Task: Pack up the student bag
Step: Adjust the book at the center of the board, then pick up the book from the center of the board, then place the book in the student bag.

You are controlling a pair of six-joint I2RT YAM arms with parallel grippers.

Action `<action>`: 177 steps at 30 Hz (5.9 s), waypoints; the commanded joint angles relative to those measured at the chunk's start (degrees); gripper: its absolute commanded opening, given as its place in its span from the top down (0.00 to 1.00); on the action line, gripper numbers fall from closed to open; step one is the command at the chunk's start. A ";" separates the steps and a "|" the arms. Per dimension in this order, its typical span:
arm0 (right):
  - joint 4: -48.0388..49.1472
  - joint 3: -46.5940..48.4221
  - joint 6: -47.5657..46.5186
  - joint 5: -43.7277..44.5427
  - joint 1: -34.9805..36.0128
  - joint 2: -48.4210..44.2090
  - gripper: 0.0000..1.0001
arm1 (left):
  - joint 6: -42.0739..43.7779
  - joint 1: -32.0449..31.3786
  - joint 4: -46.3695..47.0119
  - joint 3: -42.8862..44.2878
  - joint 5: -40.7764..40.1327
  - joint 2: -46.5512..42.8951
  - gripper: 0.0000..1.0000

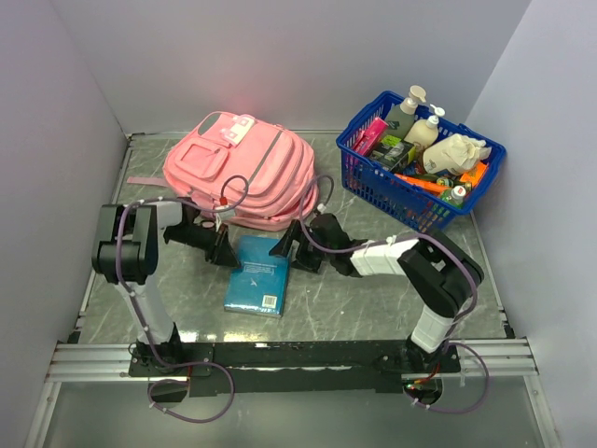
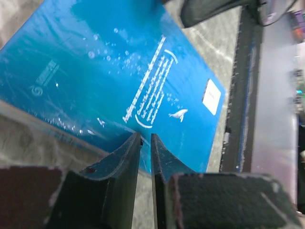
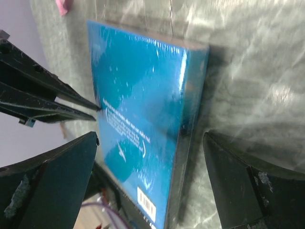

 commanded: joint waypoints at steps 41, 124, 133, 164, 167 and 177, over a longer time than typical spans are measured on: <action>22.07 -6.75 -6.96 -8.46 -0.34 5.16 0.00 | -24.16 4.40 7.27 1.00 -15.49 -6.61 0.50; 68.12 -14.13 -1.78 -21.81 -2.88 17.12 0.36 | -20.83 -18.54 16.86 0.47 -17.96 -9.07 0.85; 71.02 -16.41 1.21 -26.20 -5.78 16.86 1.00 | -23.20 -16.79 17.32 5.90 -19.02 -11.44 0.71; -3.59 -17.74 -24.28 8.15 -16.68 -43.15 1.00 | -36.37 -26.72 37.79 33.07 -56.98 -2.04 0.04; -2.11 -18.35 -24.28 7.54 -16.95 -46.59 1.00 | -39.55 -26.80 28.51 42.25 -60.14 3.39 0.04; -12.91 -10.10 -30.51 6.92 -17.12 -46.60 1.00 | -39.91 -26.01 40.18 31.31 -59.44 -3.64 0.04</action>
